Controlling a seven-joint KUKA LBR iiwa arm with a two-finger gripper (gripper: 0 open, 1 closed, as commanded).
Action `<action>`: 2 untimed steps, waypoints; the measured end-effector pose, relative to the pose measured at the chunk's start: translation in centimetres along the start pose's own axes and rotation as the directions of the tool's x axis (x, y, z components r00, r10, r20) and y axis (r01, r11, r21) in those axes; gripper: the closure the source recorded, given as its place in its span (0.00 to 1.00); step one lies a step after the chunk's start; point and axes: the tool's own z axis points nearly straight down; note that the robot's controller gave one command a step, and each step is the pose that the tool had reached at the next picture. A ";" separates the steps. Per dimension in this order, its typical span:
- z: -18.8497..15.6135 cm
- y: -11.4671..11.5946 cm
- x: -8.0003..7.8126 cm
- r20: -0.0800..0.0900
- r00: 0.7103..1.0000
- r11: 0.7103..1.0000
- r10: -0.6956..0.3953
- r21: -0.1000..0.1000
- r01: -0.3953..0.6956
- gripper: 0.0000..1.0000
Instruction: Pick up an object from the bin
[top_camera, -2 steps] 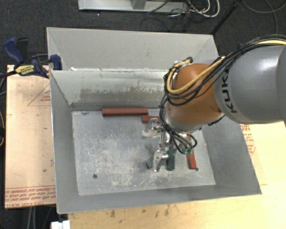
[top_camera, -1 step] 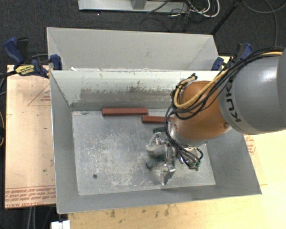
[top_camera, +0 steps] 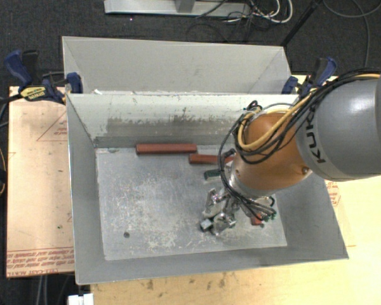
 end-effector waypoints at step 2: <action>-14.4 -0.5 0.7 -0.015 1.000 1.000 0.006 -0.004 -0.006 1.00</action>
Offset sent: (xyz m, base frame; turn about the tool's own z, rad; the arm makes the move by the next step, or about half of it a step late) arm -0.0078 -0.0092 0.1435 0.0033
